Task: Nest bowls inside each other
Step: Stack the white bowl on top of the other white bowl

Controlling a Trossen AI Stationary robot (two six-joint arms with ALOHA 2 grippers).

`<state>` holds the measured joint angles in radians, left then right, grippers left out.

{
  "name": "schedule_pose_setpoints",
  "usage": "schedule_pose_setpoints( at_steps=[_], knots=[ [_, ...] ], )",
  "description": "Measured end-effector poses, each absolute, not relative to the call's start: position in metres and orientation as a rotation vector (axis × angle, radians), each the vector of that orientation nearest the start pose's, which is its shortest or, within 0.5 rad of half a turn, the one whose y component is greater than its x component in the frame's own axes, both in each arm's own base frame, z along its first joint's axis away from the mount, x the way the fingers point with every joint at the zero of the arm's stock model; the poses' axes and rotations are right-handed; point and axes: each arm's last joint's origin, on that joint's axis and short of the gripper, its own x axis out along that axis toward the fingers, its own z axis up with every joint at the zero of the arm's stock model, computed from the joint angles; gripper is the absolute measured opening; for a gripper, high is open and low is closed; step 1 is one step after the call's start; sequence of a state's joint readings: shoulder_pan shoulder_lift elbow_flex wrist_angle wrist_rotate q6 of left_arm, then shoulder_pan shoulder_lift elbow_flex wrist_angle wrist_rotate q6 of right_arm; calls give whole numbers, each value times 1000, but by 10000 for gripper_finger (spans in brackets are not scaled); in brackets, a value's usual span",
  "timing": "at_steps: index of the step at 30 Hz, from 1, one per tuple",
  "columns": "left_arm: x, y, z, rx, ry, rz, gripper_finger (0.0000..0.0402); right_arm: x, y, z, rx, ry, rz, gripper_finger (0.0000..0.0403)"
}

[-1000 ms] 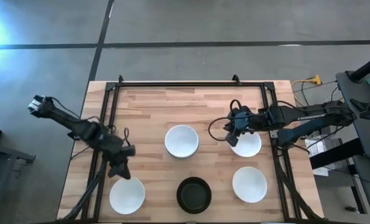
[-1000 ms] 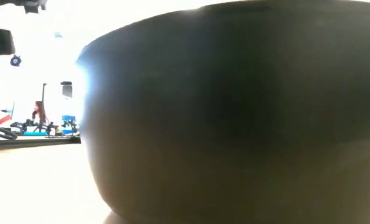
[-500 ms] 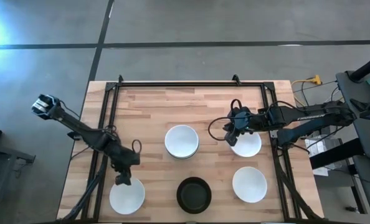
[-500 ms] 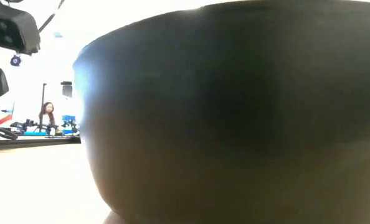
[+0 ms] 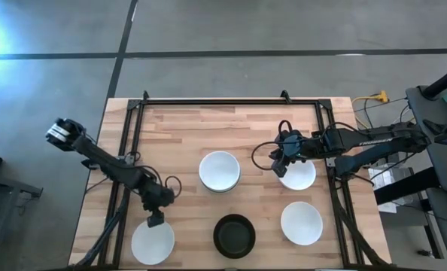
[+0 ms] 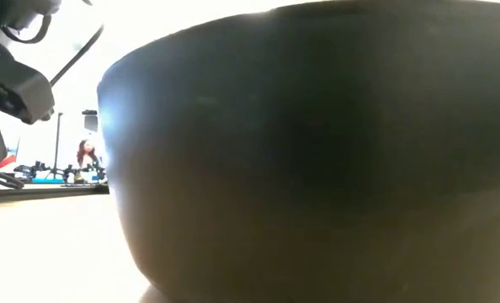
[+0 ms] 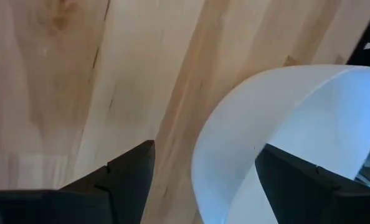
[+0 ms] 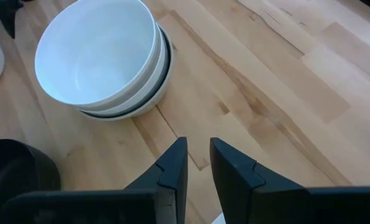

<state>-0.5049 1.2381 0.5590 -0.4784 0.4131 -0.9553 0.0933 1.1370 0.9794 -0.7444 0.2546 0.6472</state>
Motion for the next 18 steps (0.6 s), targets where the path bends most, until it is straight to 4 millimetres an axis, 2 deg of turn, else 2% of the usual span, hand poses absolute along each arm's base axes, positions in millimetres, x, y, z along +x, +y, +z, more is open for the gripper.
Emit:
schedule_pose_setpoints(
  at_steps=[18],
  knots=[
    [176, -111, 133, -675, 1600, -113, 252, 220, 13, 289, 446, 801, -427, 63]
  ],
)
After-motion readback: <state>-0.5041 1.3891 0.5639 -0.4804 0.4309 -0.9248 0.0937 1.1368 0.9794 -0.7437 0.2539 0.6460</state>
